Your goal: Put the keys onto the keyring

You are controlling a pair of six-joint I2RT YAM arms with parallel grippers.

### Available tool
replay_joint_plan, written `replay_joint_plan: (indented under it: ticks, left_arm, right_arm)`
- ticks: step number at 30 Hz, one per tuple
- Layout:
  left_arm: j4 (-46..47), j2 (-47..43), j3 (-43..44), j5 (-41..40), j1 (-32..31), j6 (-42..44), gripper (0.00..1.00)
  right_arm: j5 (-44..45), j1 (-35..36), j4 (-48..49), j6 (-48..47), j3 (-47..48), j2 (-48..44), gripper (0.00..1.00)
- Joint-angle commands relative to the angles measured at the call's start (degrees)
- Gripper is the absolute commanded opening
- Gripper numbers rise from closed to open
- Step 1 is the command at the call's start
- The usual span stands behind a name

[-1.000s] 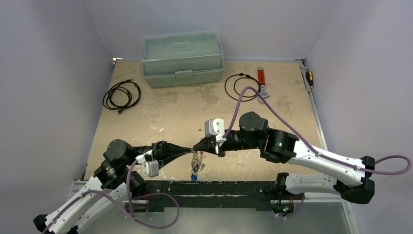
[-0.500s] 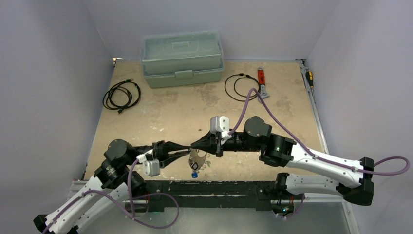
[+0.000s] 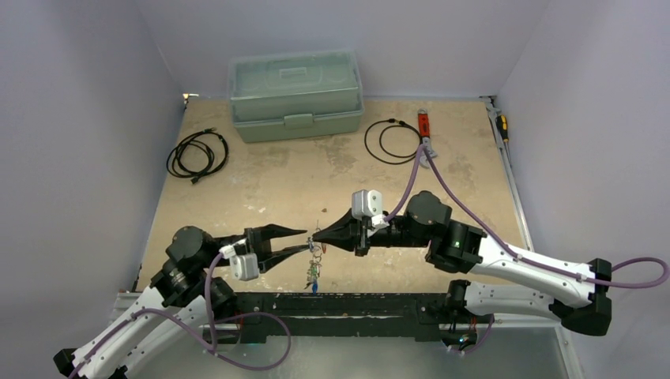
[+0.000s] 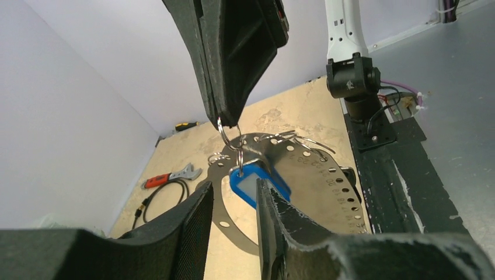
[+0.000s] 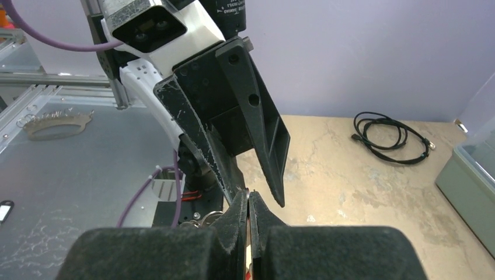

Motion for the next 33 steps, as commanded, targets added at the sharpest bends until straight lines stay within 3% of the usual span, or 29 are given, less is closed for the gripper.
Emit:
replay_joint_plan:
  ticks: [1,10,18,22,23,25,30,33]
  left_arm:
    - [1.53,0.92,2.61,0.46,0.34,-3.08,0.31]
    - [2.79,0.90,2.56,1.22,0.42,-4.85,0.31]
    - [1.95,2.02,2.95,1.45,0.65,-4.50,0.18]
    - [1.82,2.24,3.00,1.51,0.81,-4.57,0.16]
    - [1.88,2.25,3.04,1.52,0.91,-4.54,0.14]
    - [1.65,2.25,3.20,1.45,1.09,-4.27,0.00]
    - [0.30,2.21,3.80,0.66,1.37,-3.46,0.00]
    - [-0.67,2.57,4.16,0.38,1.36,-3.27,0.00]
  right_arm:
    - [-1.34,0.22,3.98,-0.85,0.56,-0.10,0.00]
    - [-1.21,0.21,4.15,-1.59,1.23,2.08,0.00]
    - [-2.74,0.20,4.44,-1.59,1.68,2.91,0.00]
    - [-3.90,0.20,4.55,-1.53,1.77,3.07,0.00]
    - [-4.26,0.20,4.49,-1.51,1.84,3.15,0.00]
    - [-5.00,0.25,4.25,-1.50,1.94,3.41,0.00]
    - [-4.16,0.20,2.20,-1.92,2.38,3.40,0.00]
    - [-1.22,0.20,-4.07,-3.24,4.27,3.53,0.18]
